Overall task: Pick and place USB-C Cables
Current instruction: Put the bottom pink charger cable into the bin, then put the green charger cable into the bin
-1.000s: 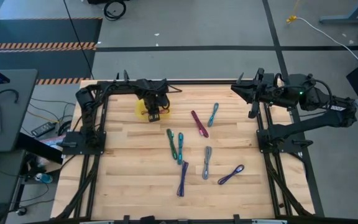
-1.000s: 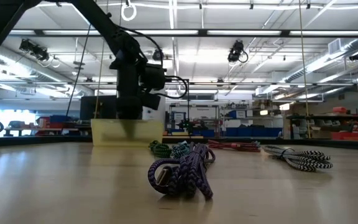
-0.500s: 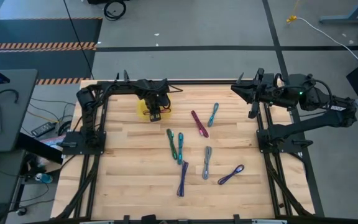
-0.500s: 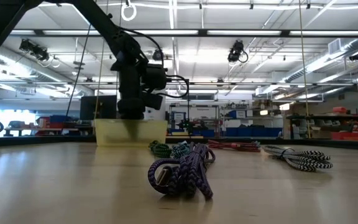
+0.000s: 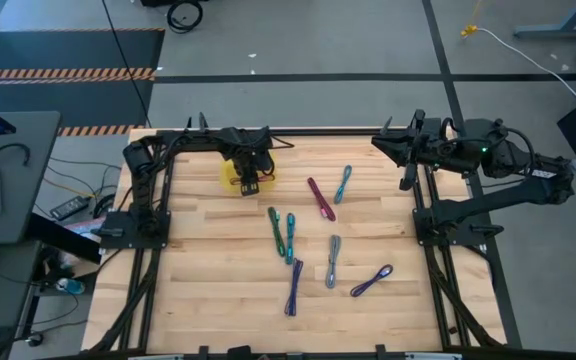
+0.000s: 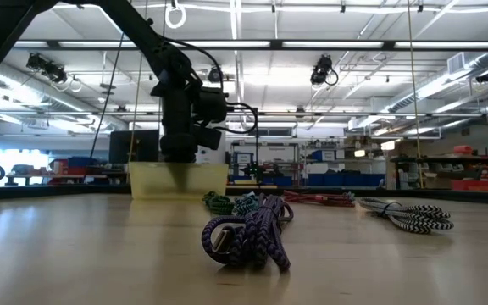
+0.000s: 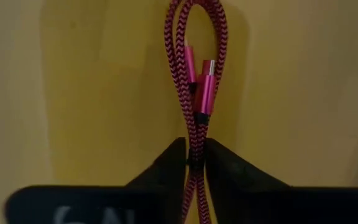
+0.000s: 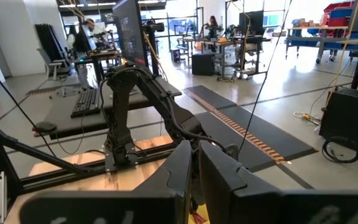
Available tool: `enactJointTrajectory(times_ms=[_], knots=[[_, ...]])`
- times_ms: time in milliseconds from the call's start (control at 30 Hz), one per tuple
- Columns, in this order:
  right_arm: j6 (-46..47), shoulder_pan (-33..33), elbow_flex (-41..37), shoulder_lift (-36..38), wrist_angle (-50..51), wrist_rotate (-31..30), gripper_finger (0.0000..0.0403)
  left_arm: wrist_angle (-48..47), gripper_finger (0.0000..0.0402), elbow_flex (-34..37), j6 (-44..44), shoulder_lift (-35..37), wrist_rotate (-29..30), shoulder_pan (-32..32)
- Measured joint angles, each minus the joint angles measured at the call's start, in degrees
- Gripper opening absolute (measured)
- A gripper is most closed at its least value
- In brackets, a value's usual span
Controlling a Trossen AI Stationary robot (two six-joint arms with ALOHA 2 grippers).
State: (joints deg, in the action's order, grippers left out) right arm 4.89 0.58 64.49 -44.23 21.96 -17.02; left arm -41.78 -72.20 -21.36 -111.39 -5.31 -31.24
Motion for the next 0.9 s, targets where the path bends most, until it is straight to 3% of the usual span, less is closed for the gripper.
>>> enactJointTrajectory(times_ms=[200, 333, 600, 900], knots=[[0.0, 0.0, 0.0, 0.0, 0.0, 0.0, 0.0039, 0.0, 0.0133, 0.0, 1.9, 0.0, 0.1, 0.0], [-0.1, 0.0, 0.0, 0.0, 0.0, 0.0, 0.0039, -0.7, 0.0152, 0.0, 7.8, 0.5, 0.0, -0.4], [-0.1, 0.0, 0.0, 0.0, 0.0, 0.0, 0.0039, -4.5, 0.0161, -2.6, 12.3, 6.4, 0.3, -1.6], [-2.1, 0.0, 0.0, 0.0, 0.0, 0.0, 0.0039, -6.2, 0.0162, -7.3, 21.8, 18.6, 0.6, -1.5]])
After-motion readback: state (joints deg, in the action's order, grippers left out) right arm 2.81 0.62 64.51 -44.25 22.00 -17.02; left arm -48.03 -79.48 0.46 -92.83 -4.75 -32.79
